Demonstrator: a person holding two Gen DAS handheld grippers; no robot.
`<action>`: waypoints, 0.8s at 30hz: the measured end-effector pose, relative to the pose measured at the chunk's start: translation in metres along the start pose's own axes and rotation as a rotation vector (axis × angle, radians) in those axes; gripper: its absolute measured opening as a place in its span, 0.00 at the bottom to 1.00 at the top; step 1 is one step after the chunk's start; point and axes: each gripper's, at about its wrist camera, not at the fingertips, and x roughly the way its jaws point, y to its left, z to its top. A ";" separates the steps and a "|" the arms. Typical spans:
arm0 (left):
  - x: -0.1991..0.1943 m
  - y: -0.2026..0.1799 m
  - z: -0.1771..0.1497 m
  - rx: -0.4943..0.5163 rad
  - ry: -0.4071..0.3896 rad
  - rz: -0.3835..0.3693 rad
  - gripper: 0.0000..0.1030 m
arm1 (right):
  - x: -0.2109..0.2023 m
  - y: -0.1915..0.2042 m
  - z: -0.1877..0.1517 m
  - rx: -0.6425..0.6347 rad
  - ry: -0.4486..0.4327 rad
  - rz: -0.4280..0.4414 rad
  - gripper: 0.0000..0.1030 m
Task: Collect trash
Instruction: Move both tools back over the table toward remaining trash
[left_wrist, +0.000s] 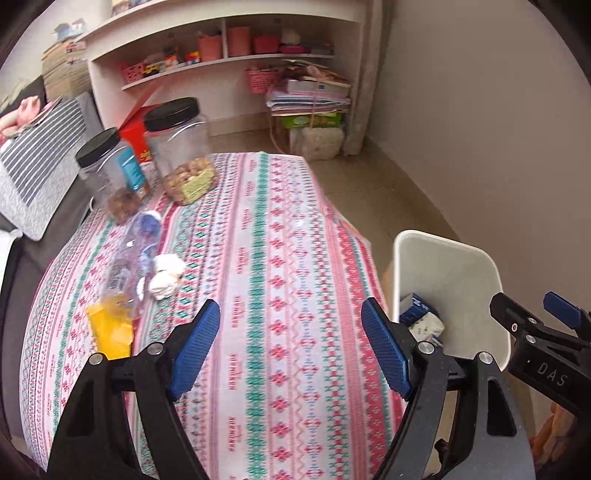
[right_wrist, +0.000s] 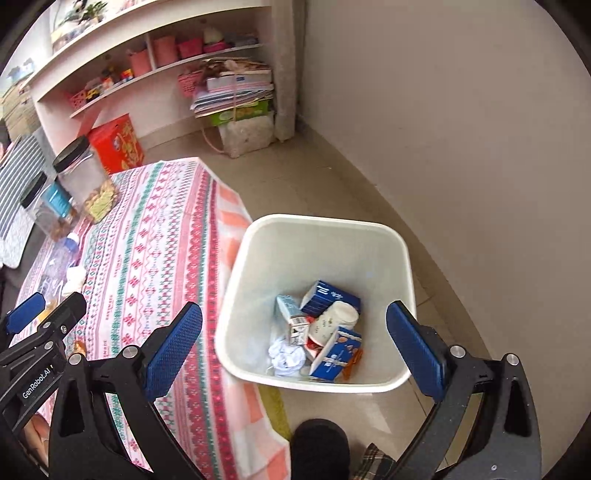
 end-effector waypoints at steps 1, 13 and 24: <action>0.000 0.007 -0.001 -0.009 0.002 0.006 0.75 | 0.001 0.008 0.000 -0.011 0.005 0.007 0.93; 0.002 0.092 -0.019 -0.126 0.036 0.091 0.75 | 0.010 0.090 -0.005 -0.133 0.039 0.068 0.93; 0.030 0.168 -0.042 -0.181 0.154 0.214 0.75 | 0.023 0.150 -0.013 -0.219 0.096 0.122 0.93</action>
